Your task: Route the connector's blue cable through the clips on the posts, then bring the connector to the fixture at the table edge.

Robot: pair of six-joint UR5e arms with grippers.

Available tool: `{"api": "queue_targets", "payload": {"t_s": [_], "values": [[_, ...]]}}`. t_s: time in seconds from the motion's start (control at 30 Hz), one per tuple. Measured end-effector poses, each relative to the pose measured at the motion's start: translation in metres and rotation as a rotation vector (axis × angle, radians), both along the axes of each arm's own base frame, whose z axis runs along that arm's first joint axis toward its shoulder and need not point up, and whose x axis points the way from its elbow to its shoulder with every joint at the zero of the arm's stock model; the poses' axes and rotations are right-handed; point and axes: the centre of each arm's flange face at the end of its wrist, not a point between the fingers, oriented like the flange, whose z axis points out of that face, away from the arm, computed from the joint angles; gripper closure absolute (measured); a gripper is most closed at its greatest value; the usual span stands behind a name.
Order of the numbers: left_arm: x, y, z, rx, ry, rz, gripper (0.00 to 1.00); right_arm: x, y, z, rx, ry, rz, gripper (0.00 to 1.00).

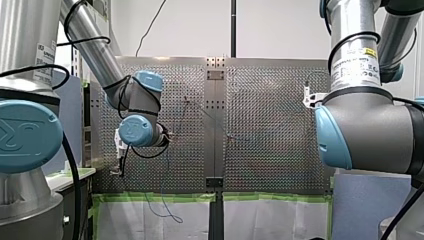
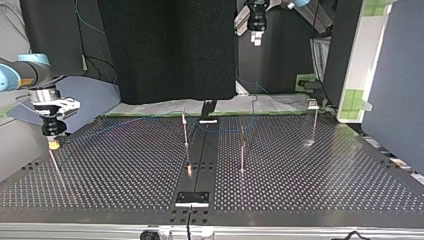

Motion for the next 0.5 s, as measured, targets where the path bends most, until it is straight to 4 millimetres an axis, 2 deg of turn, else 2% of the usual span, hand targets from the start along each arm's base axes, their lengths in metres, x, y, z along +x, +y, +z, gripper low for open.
{"api": "queue_targets", "payload": {"t_s": [0.03,0.07,0.13,0.17,0.2,0.23,0.5], "values": [[0.0000,0.0000,0.0000,0.000,0.000,0.000,0.00,0.0002,0.0001,0.0001,0.001,-0.003,0.000,0.77],[0.0000,0.0001,0.0000,0.000,0.000,0.000,0.00,0.0002,0.0001,0.0001,0.003,-0.006,0.001,0.77],[0.0000,0.0001,-0.0001,0.000,0.001,0.000,0.00,-0.0002,0.0009,0.0005,0.000,0.013,-0.001,0.34],[0.0001,0.0001,0.0000,0.000,0.000,0.000,0.00,-0.0006,0.0015,0.0009,-0.003,0.031,-0.002,0.34],[0.0001,0.0001,0.0000,0.000,0.000,0.000,0.00,-0.0008,0.0020,0.0012,-0.004,0.043,-0.003,0.06],[0.0000,0.0001,0.0000,0.001,0.001,0.000,0.00,-0.0008,0.0020,0.0011,-0.004,0.044,-0.003,0.00],[-0.0002,0.0003,-0.0002,0.002,0.002,0.000,0.00,-0.0014,0.0020,-0.0004,-0.001,0.044,-0.004,0.00]]}}
